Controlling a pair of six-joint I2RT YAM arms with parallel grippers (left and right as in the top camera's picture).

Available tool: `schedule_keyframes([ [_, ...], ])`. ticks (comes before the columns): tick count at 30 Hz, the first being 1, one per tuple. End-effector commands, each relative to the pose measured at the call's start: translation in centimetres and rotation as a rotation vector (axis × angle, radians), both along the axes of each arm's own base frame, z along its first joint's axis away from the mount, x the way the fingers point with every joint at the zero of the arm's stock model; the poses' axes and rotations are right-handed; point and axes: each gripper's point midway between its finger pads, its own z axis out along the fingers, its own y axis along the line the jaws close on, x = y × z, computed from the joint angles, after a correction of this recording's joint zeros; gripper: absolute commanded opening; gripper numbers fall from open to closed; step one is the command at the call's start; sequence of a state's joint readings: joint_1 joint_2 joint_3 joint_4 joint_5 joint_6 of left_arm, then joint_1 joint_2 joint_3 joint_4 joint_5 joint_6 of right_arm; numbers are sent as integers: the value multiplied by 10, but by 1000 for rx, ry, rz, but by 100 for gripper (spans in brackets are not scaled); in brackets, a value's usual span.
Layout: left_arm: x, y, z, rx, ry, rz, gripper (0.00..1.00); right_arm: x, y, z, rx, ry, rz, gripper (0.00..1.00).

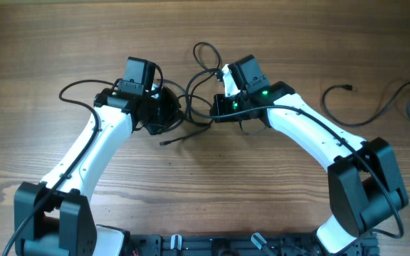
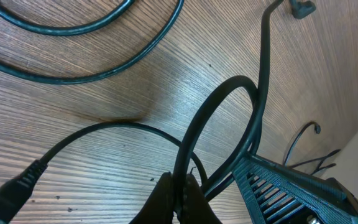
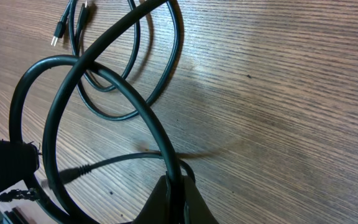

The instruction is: Untangle cables

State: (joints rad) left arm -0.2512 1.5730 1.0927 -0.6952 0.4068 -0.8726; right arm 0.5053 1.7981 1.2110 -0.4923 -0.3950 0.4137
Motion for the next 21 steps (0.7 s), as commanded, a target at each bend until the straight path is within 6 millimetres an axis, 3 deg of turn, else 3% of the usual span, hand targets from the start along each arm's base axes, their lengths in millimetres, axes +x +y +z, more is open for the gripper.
schedule_keyframes([
  [1, -2, 4, -6, 29, -4, -20, 4, 3, 0, -4, -15, -12, 9, 4],
  [10, -2, 3, -6, 26, -3, -20, 4, 4, 0, -4, -15, -18, 10, 4],
  [12, -1, -7, 1, -50, -10, -43, 4, 6, -3, -5, -34, -28, 0, 4],
  [13, 1, -17, 14, -148, -35, -83, 4, 9, -8, -7, -60, -38, -15, 4],
  [15, 5, -39, 59, -427, -125, -200, 4, 9, -15, -12, -102, -35, -33, 4],
  [17, 3, -47, 106, -676, -214, -322, 4, 10, -20, -14, -129, -38, -44, 4],
  [19, 1, -34, 154, -894, -293, -429, 4, 13, -26, -16, -163, -52, -63, 5],
  [21, 8, -6, 176, -945, -368, -447, 4, 16, -35, -19, -213, -66, -87, 4],
])
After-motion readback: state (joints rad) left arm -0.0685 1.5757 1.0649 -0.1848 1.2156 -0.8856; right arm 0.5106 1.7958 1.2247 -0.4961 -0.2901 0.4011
